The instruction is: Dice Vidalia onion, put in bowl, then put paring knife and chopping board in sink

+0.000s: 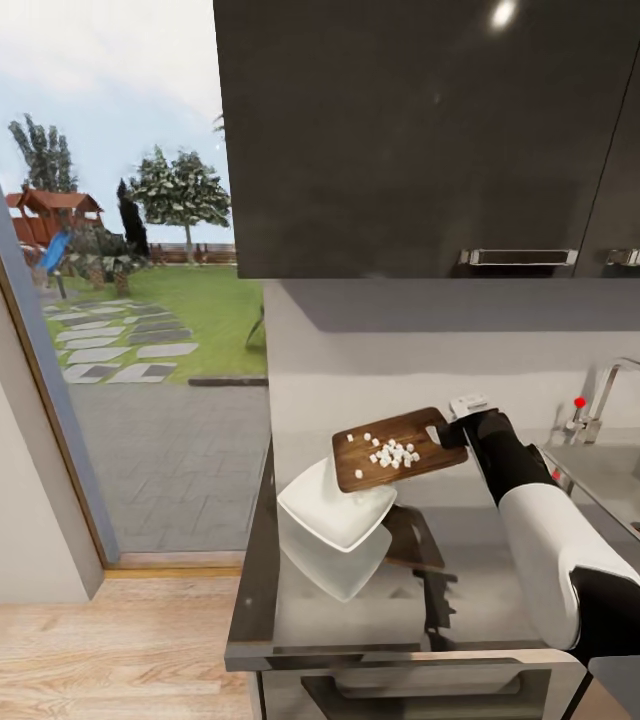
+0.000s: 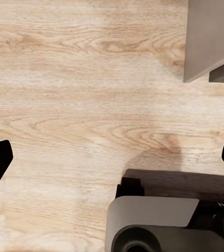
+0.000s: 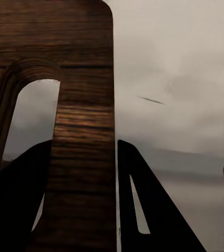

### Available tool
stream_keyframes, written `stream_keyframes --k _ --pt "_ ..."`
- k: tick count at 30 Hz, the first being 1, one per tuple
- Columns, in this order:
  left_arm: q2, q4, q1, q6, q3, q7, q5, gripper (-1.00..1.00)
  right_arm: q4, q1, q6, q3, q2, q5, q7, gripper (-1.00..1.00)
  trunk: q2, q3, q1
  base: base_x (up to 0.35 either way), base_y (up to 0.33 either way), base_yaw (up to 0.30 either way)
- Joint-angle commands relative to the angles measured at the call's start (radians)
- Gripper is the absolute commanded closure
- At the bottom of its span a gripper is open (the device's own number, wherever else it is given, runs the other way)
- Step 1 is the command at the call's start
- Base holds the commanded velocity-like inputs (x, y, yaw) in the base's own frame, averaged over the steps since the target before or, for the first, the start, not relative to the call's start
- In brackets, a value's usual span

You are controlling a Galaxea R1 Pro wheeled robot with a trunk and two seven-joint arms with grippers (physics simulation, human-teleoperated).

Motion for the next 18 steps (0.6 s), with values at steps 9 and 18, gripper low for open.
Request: stream_keyframes --k 9,18 --pt "-0.001 0.004 -0.002 -0.008 -0.004 0.001 0.006 -1.00 -0.069 -0.001 0.042 -0.002 0.004 0.010 0.009 1.00 -0.001 -0.001 0.000 0.000 0.000 0.000" --pt "0.000 0.005 -0.002 -0.008 -0.003 0.001 0.006 -1.00 -0.084 -0.001 0.052 0.109 0.004 0.012 0.009 1.00 -0.001 -0.001 0.000 0.000 0.000 0.000"
